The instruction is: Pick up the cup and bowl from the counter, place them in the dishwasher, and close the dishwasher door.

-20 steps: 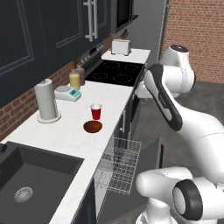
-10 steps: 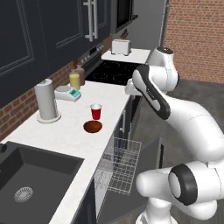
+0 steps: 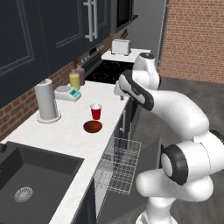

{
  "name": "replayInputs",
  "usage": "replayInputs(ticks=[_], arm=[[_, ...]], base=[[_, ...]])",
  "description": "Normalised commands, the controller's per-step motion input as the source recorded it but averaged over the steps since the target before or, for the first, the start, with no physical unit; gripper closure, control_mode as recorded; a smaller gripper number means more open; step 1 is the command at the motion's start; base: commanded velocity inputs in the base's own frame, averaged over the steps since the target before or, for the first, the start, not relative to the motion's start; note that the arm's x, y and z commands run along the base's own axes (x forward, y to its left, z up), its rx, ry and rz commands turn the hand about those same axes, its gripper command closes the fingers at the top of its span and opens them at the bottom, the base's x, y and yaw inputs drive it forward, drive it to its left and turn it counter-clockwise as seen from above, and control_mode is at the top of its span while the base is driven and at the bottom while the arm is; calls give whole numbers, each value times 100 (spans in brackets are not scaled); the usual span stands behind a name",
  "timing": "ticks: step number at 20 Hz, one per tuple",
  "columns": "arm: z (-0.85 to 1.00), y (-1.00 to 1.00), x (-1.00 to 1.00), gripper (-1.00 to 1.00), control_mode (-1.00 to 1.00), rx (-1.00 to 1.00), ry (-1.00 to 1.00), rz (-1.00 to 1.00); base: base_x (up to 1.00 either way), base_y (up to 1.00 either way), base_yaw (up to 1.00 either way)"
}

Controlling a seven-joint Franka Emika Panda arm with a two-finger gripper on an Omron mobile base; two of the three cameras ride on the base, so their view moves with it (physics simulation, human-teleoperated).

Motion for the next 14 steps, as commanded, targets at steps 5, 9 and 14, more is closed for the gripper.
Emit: replayInputs(ticks=[5, 9, 14], arm=[[-38, 0, 33, -100, -100, 8, 0, -8], [-31, 3, 19, -100, -100, 9, -1, -5], [-18, 11, 14, -100, -100, 7, -6, -2]], base=[[0, 0, 0], [0, 0, 0], [0, 0, 0]])
